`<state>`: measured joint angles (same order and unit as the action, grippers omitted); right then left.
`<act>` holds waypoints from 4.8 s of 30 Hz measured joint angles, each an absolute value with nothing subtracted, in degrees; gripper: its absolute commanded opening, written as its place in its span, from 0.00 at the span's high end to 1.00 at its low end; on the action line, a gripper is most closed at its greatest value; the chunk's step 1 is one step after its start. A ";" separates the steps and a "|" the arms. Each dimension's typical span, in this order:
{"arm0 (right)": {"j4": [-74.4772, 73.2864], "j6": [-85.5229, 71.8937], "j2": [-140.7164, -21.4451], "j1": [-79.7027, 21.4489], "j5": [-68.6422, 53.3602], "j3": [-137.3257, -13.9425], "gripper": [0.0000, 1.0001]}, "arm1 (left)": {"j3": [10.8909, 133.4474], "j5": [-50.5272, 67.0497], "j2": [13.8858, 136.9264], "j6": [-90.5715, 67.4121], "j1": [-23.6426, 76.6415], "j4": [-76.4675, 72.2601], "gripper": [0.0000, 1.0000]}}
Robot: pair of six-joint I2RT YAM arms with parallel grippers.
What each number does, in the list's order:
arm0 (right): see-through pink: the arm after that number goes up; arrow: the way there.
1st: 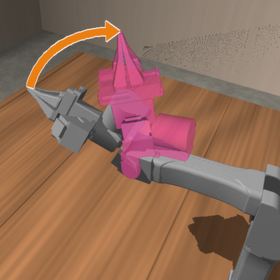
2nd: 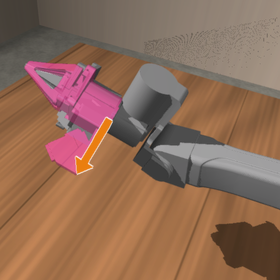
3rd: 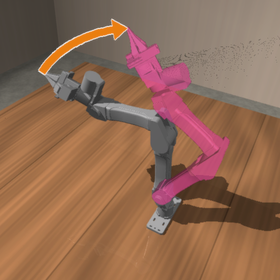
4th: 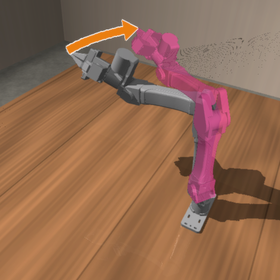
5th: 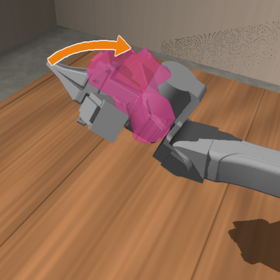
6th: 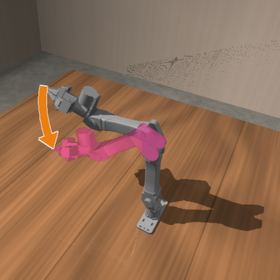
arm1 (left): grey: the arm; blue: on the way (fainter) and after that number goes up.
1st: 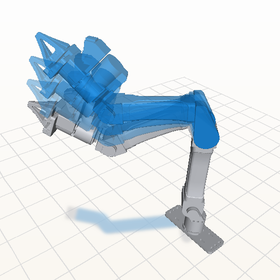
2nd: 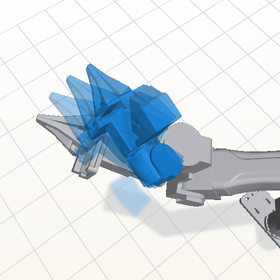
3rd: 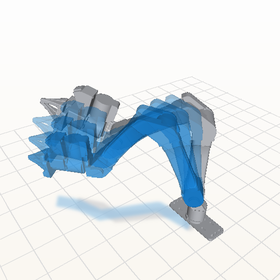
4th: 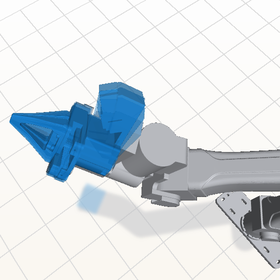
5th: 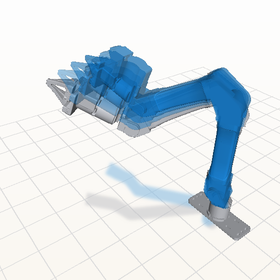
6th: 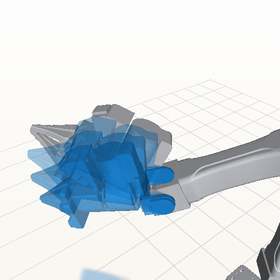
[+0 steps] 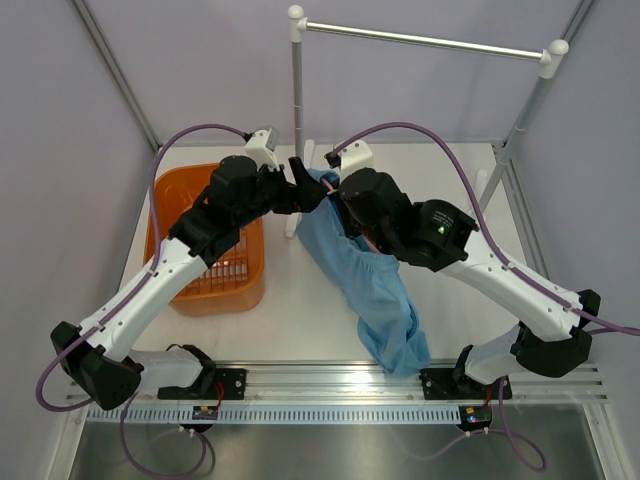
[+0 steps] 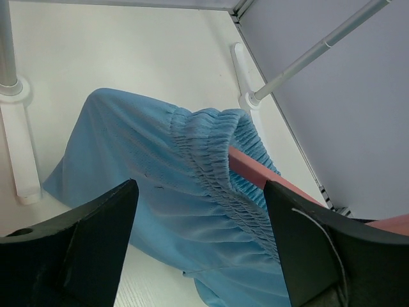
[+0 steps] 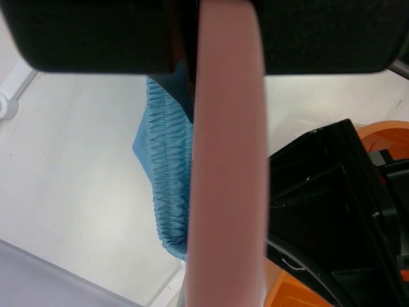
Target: Remove the shorts from the hanger
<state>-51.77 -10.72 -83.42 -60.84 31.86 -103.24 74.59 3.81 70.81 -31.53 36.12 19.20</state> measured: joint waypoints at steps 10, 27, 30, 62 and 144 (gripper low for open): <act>-50.83 -10.70 -83.42 -61.34 32.32 -103.28 1.00 | 74.50 2.33 72.95 -32.14 36.14 19.16 0.74; -49.45 -10.72 -80.12 -61.34 32.42 -103.28 1.00 | 84.25 -2.20 78.15 -30.09 35.20 24.58 1.00; -49.19 -10.72 -78.83 -61.34 32.45 -103.33 1.00 | 85.93 -2.20 78.91 -29.76 35.09 24.60 1.00; -50.48 -11.77 -73.17 -61.10 31.86 -103.48 1.00 | 101.97 0.12 93.32 -27.86 31.55 27.86 1.00; -39.18 -6.46 -73.19 -45.41 32.93 -96.49 1.00 | 97.69 -39.79 67.92 18.74 33.01 1.85 1.00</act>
